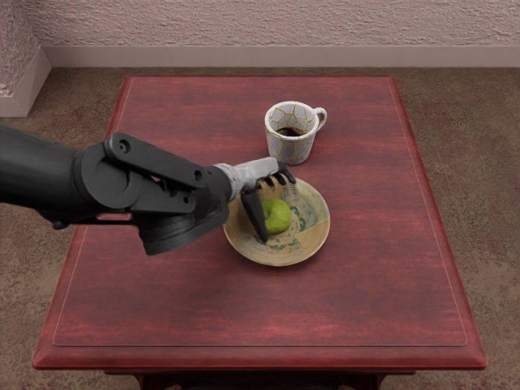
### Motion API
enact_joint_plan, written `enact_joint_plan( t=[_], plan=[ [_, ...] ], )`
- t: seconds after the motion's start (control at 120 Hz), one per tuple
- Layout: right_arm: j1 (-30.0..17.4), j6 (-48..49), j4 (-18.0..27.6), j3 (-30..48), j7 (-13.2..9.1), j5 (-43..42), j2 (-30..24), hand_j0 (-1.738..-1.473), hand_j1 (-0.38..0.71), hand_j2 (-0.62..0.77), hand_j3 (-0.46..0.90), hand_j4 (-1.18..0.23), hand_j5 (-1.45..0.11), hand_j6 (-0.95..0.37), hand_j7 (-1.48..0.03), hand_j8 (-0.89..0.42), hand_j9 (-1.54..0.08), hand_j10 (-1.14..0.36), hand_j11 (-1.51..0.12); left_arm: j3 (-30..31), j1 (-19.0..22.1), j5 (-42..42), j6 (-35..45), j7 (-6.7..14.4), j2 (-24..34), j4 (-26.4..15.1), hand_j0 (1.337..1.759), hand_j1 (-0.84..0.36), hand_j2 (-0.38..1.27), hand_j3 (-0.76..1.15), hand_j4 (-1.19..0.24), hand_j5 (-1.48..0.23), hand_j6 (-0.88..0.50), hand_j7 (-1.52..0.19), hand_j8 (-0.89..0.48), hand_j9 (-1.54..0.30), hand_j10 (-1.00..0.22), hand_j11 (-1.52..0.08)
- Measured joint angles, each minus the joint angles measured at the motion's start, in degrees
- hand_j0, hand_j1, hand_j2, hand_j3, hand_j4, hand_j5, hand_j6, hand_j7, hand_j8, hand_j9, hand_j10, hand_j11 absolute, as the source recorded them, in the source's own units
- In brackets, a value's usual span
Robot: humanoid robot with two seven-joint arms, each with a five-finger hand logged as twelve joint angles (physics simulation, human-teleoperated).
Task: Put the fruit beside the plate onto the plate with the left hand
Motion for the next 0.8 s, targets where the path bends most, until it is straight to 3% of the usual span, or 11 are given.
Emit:
enact_joint_plan(
  t=[0.183,0.525,0.8],
  plan=[
    [0.00,0.00,0.00,0.00,0.00,0.00,0.00,-1.658,-0.35,0.00,0.00,0.00,0.00,0.00,0.00,0.00,0.00,0.00,0.00,-0.07,-3.51,0.02,-4.54,-0.03,7.76,0.41,1.658,0.21,0.07,0.00,-0.13,-0.17,-0.11,-0.17,-0.10,-0.17,-0.12,-0.17],
    [0.00,0.00,0.00,0.00,0.00,0.00,0.00,-1.658,-0.35,0.00,0.00,0.00,0.00,0.00,0.00,0.00,0.00,0.00,0.00,-0.60,-3.92,0.27,-30.99,0.30,30.22,0.08,1.658,0.31,0.02,0.00,-0.04,-0.05,-0.03,-0.05,-0.03,-0.05,-0.04,-0.05],
    [0.00,0.00,0.00,0.00,0.00,0.00,0.00,-1.658,-0.35,0.00,0.00,0.00,0.00,0.00,0.00,0.00,0.00,0.00,0.00,-0.68,-3.74,2.42,-38.85,0.28,36.80,0.08,1.658,0.32,0.01,0.00,-0.02,-0.03,-0.02,-0.03,-0.02,-0.03,-0.02,-0.03]
  ],
)
